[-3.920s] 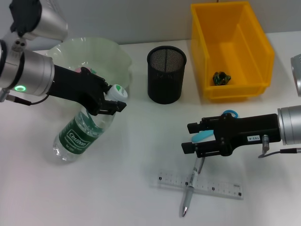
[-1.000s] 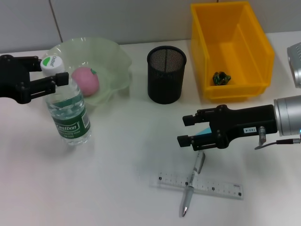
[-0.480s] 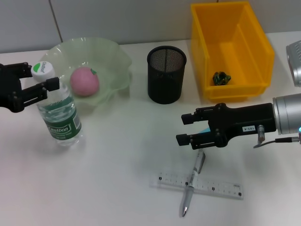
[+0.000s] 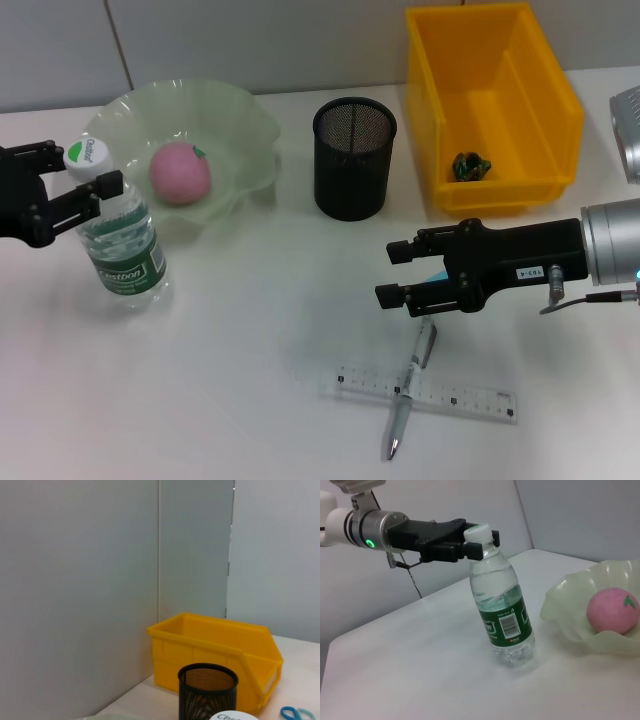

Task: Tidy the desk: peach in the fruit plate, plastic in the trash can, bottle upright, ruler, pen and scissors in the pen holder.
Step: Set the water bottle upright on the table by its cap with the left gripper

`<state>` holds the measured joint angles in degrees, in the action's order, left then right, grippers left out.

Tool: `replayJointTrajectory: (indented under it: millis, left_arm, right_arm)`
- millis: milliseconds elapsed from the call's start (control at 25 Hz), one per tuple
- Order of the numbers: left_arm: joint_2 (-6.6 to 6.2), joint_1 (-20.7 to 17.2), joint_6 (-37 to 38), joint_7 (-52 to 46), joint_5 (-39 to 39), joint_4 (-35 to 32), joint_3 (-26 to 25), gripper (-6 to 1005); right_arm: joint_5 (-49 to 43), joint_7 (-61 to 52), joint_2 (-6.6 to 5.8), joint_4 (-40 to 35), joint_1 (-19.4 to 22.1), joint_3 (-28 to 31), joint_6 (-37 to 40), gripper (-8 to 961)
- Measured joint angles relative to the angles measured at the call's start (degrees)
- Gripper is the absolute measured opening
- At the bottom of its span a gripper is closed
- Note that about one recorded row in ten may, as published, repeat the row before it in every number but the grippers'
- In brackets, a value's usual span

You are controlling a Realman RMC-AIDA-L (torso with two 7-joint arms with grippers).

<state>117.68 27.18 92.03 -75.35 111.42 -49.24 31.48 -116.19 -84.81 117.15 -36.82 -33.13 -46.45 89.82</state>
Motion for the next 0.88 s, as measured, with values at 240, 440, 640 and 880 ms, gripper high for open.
replayJointTrajectory:
  millis: [240, 440, 640, 880]
  left_arm:
    - [0.28, -0.8, -1.8, 1.6, -0.4, 1.0, 0.0, 442]
    - [0.28, -1.4, -2.8, 3.0, -1.9, 2.1, 0.0, 442]
    - [0.27, -1.9, -3.2, 4.3, -2.6, 2.8, 0.0, 442]
    - [0.27, -2.0, -3.6, 4.9, -2.9, 3.6, 0.0, 442]
  right_arm:
    - [0.0, 0.0, 0.00, 0.0, 0.0, 0.0, 0.0, 710]
    - [0.0, 0.0, 0.00, 0.0, 0.0, 0.0, 0.0, 710]
    - [0.0, 0.0, -0.04, 0.0, 0.0, 0.0, 0.0, 710]
    - [0.0, 0.0, -0.07, 0.0, 0.0, -0.3, 0.0, 709]
